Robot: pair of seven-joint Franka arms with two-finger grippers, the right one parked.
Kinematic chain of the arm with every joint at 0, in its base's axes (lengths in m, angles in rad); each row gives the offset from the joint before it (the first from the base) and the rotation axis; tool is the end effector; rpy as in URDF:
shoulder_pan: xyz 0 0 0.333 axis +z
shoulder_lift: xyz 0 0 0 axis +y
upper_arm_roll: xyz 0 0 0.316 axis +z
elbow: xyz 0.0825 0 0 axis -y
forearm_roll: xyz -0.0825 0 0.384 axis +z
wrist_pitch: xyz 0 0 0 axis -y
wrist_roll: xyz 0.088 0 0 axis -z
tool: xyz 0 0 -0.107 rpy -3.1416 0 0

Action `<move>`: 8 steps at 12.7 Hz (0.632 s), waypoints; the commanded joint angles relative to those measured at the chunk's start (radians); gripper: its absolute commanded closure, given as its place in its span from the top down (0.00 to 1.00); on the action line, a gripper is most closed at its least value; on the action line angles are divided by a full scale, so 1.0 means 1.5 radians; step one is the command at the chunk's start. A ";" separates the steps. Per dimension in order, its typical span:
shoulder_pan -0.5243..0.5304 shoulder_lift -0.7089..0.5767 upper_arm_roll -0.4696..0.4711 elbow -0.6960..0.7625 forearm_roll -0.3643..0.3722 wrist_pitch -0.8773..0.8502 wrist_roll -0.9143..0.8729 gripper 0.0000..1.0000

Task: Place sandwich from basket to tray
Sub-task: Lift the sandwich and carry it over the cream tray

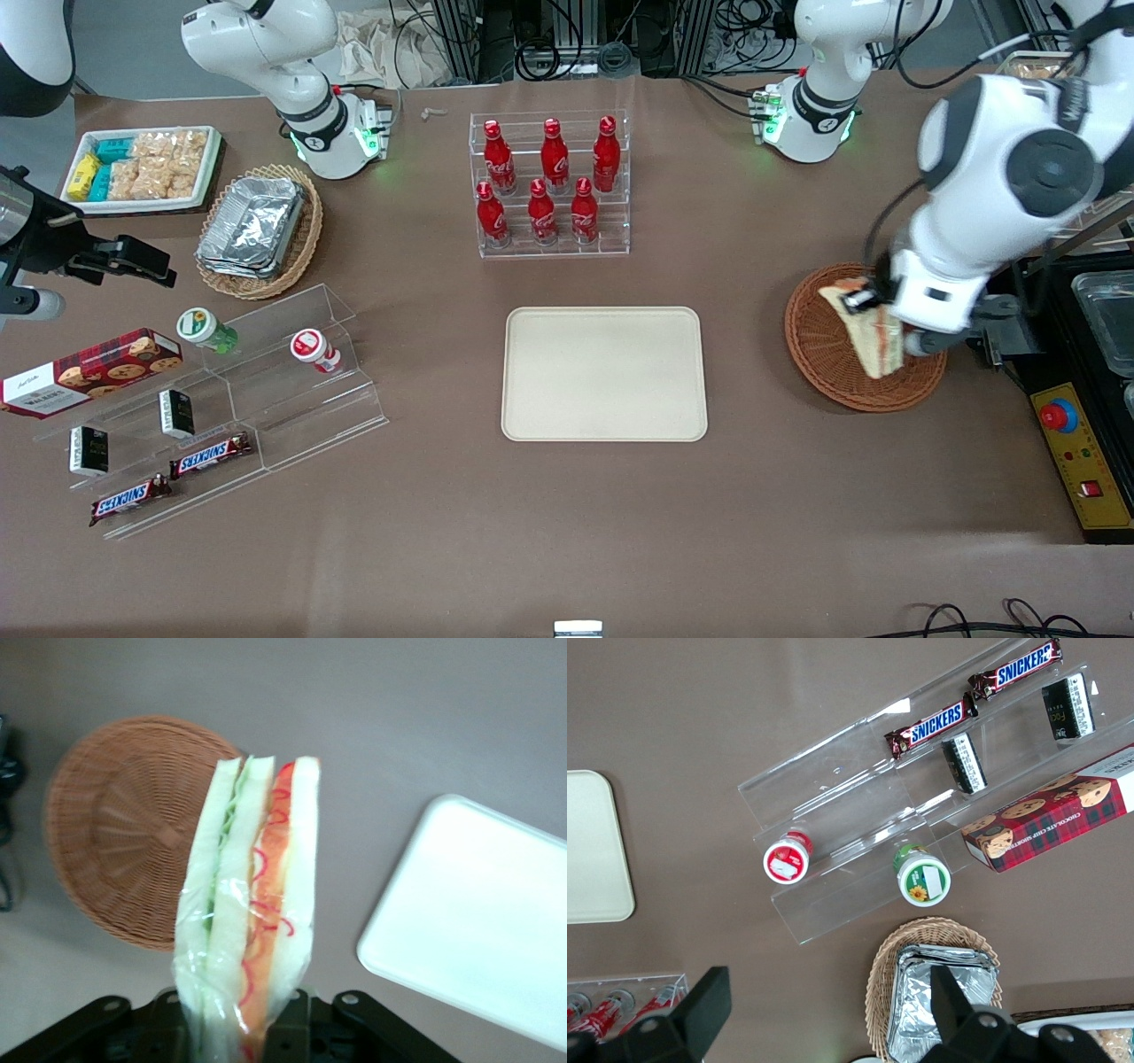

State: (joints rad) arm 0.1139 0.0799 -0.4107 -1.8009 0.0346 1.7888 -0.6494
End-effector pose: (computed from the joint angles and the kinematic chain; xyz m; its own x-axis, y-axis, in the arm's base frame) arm 0.5525 -0.1599 0.4919 0.9389 0.3377 -0.0671 0.3346 -0.9409 -0.0524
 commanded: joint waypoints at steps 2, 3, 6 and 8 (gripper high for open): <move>0.004 0.077 -0.090 0.027 -0.020 0.026 0.008 0.00; 0.004 0.104 -0.108 0.026 -0.020 0.052 0.001 0.00; -0.031 0.197 -0.129 0.013 0.029 0.168 -0.059 0.00; -0.062 0.253 -0.129 0.008 0.116 0.211 -0.142 0.00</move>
State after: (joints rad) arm 0.0555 0.3847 -0.5964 -1.8054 0.1176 2.0614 -0.7585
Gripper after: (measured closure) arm 0.793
